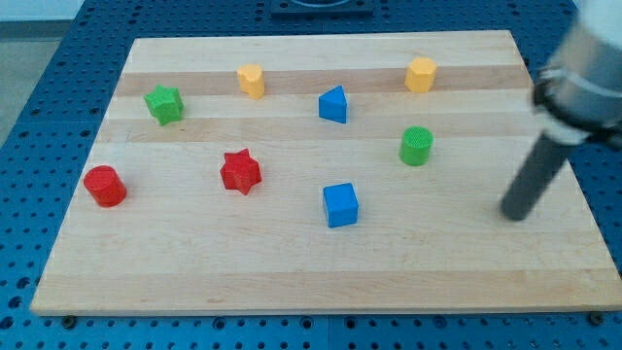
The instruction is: Place blue cube below red star
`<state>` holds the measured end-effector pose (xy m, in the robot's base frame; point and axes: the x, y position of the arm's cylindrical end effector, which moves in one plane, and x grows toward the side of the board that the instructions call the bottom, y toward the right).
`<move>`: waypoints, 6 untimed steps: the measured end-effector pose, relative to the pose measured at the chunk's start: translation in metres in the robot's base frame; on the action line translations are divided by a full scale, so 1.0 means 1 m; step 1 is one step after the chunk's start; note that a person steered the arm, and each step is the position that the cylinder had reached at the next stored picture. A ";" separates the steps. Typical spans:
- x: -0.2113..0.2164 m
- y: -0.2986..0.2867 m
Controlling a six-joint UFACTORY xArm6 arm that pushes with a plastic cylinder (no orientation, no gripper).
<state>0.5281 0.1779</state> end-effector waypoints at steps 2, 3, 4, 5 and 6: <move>-0.013 -0.075; -0.017 -0.107; -0.010 -0.161; 0.005 -0.214; 0.025 -0.263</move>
